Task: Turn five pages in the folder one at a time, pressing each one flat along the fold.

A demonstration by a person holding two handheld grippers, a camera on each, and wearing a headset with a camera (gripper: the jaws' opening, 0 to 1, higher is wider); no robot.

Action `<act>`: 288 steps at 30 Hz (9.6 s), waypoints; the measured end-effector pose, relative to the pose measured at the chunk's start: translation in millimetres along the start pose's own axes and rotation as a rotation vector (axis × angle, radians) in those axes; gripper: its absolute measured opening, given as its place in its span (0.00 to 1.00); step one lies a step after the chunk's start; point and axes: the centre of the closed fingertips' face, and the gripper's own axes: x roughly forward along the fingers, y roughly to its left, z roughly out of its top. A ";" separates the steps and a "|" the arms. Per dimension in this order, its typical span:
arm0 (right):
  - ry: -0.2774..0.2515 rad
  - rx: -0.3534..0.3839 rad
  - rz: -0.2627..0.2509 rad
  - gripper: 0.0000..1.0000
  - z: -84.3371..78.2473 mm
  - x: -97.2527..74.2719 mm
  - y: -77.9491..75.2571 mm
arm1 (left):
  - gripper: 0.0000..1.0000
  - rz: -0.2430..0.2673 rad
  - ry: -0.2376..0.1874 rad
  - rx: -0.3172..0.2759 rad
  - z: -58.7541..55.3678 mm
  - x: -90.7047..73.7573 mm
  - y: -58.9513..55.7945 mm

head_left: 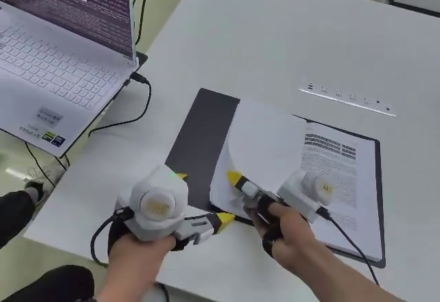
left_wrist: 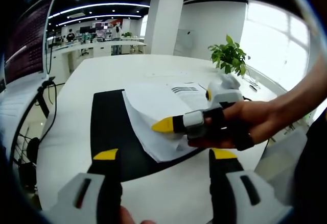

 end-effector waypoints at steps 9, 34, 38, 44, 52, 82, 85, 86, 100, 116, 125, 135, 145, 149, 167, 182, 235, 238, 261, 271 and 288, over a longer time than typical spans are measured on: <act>0.031 0.020 -0.045 0.12 -13.9 8.3 -17.6 | 0.69 0.015 0.019 -0.017 -12.0 -2.2 9.9; 0.029 -0.110 0.070 0.34 -6.7 -46.3 11.2 | 0.54 -0.036 0.030 0.029 -11.7 4.6 2.3; 0.000 -0.134 0.049 0.32 -1.8 -71.1 5.8 | 0.49 -0.056 0.033 0.049 -6.9 10.5 -1.9; -0.045 -0.155 0.005 0.30 8.9 -102.0 -5.5 | 0.33 -0.091 0.023 0.086 1.9 22.8 -9.7; -0.076 -0.159 -0.050 0.28 16.9 -131.0 -23.3 | 0.15 -0.101 0.059 0.103 2.2 50.1 -3.5; -0.070 -0.135 -0.050 0.15 7.9 -129.0 -31.3 | 0.00 -0.064 0.129 -0.029 -39.5 79.3 10.2; -0.048 -0.157 -0.050 0.15 9.0 -126.8 -32.1 | 0.00 -0.064 0.128 -0.022 -39.6 79.9 10.0; -0.044 -0.163 -0.051 0.15 10.1 -126.5 -31.9 | 0.00 -0.063 0.126 -0.035 -39.4 80.0 10.5; -0.076 -0.239 -0.060 0.11 63.3 -108.3 -43.5 | 0.00 -0.070 0.121 -0.044 -40.5 81.8 11.5; -0.150 -0.200 -0.142 0.00 100.7 -80.4 -84.1 | 0.00 -0.073 0.120 -0.047 -41.2 82.8 12.0; -0.145 -0.184 -0.158 0.00 102.1 -72.7 -99.4 | 0.00 -0.080 0.120 -0.045 -41.1 83.1 12.4; -0.173 -0.178 -0.141 0.00 111.7 -67.4 -97.8 | 0.00 -0.080 0.115 -0.049 -40.8 83.6 12.8; -0.221 -0.163 -0.150 0.00 138.0 -52.1 -103.8 | 0.00 -0.078 0.118 -0.074 -40.8 83.7 13.5; -0.239 -0.158 -0.157 0.00 140.4 -50.8 -98.0 | 0.00 -0.081 0.117 -0.077 -40.9 83.8 13.4; -0.339 -0.106 -0.175 0.00 166.5 -38.2 -98.7 | 0.00 -0.092 0.110 -0.072 -40.5 83.8 12.4; -0.418 -0.035 -0.204 0.00 192.4 -28.3 -104.4 | 0.00 -0.099 0.107 -0.097 -40.6 82.7 12.8; -0.315 -0.117 -0.104 0.00 103.6 -78.3 -84.4 | 0.00 -0.124 0.114 -0.030 -41.8 82.5 11.4; -0.303 -0.116 -0.099 0.00 96.1 -82.8 -83.0 | 0.00 -0.125 0.114 -0.018 -41.9 82.4 11.1; -0.250 -0.138 -0.085 0.00 50.7 -107.7 -87.0 | 0.00 -0.132 0.115 -0.024 -43.1 81.1 10.1; -0.235 -0.132 -0.081 0.00 22.3 -124.1 -81.9 | 0.00 -0.134 0.114 -0.020 -43.2 80.6 9.4; -0.226 -0.088 -0.085 0.00 -6.7 -140.9 -77.8 | 0.00 -0.109 0.124 -0.024 -43.0 78.3 8.3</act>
